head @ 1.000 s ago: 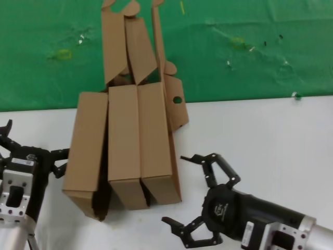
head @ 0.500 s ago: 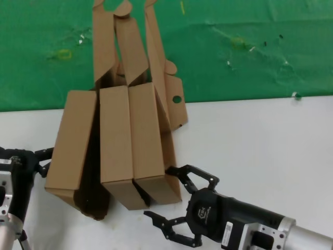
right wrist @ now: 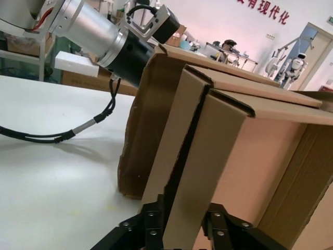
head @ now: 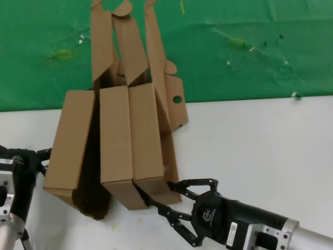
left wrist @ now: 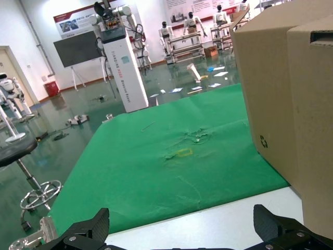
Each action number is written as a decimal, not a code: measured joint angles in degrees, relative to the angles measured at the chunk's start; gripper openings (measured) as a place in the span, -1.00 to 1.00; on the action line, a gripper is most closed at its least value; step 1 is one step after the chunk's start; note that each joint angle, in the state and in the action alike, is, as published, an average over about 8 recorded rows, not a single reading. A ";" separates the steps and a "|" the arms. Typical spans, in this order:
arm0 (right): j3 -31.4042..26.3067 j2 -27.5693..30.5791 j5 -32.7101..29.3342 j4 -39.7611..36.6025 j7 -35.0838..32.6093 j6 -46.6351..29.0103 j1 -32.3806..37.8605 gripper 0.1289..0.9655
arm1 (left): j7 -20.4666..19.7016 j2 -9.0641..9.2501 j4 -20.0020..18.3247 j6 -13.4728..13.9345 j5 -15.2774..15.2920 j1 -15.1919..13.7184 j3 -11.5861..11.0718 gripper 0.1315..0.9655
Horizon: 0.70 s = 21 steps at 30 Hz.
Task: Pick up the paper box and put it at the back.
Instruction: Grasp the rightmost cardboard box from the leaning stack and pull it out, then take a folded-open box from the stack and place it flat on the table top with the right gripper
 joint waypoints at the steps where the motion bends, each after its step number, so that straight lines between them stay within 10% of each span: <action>1: -0.03 0.03 0.17 -0.16 -0.09 -0.04 0.04 -0.46 | -0.11 0.04 0.05 0.08 0.09 -0.03 -0.03 1.00; 21: 3.02 3.62 2.24 2.26 -0.18 1.05 -2.36 -0.91 | -1.62 0.51 0.62 0.94 1.13 -0.31 -0.62 1.00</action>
